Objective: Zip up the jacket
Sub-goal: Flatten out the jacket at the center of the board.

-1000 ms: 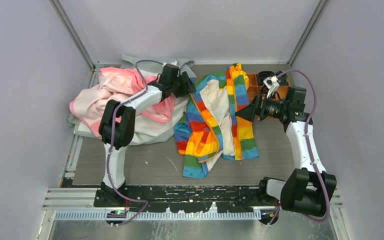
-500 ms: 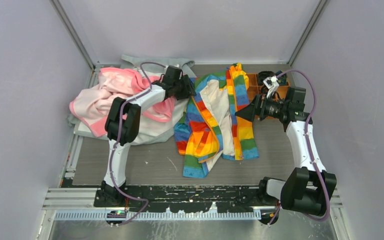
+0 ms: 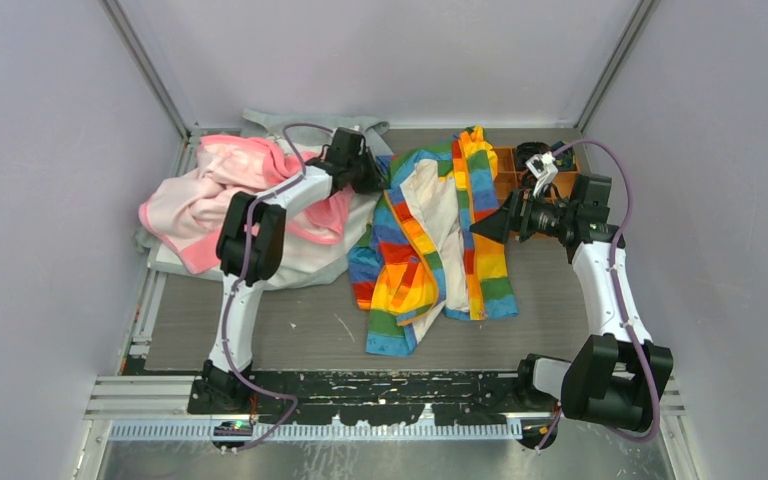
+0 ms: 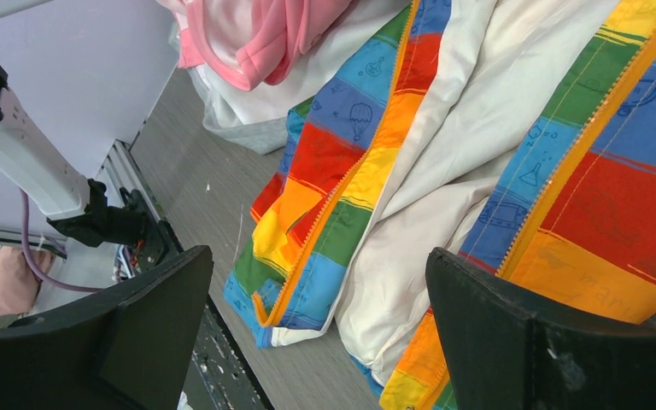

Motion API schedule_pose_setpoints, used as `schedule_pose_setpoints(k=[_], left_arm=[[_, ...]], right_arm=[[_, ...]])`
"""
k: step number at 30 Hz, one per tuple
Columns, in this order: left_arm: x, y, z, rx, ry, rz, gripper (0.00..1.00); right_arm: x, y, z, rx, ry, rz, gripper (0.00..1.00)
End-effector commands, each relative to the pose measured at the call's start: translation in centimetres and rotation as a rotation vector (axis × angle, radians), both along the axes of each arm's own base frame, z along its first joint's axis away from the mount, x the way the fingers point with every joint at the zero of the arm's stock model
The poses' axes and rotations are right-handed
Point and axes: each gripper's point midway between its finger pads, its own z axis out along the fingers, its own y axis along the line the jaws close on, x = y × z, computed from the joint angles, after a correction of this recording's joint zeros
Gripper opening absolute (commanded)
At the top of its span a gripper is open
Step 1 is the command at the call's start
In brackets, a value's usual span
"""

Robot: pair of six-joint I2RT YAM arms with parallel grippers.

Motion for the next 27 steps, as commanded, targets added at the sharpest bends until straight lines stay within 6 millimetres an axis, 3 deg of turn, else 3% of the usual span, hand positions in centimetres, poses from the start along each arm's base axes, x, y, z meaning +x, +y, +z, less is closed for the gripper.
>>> schedule_pose_setpoints(k=[1, 11, 14, 22, 25, 27], left_arm=[[0.9, 1.2, 5.7, -0.01, -0.142, 0.001, 0.0], [-0.9, 9.0, 14.3, 0.268, -0.383, 0.099, 0.0], [-0.5, 10.0, 15.9, 0.316, -0.417, 0.103, 0.0], [3.6, 7.6, 16.7, 0.389, -0.359, 0.07, 0.0], [5.7, 5.3, 17.1, 0.433, -0.384, 0.156, 0.0], [6.6, 2.1, 17.3, 0.366, -0.429, 0.181, 0.0]], right_arm=[[0.5, -0.1, 1.3, -0.013, -0.055, 0.008, 1.0], [0.3, 0.0, 1.6, -0.01, -0.063, 0.015, 1.0], [0.2, 0.1, 1.7, -0.008, -0.066, 0.018, 1.0], [0.2, 0.0, 1.7, -0.012, -0.074, 0.015, 1.0], [0.2, 0.0, 1.5, -0.009, -0.066, 0.015, 1.0], [0.3, 0.0, 1.4, -0.011, -0.063, 0.014, 1.0]])
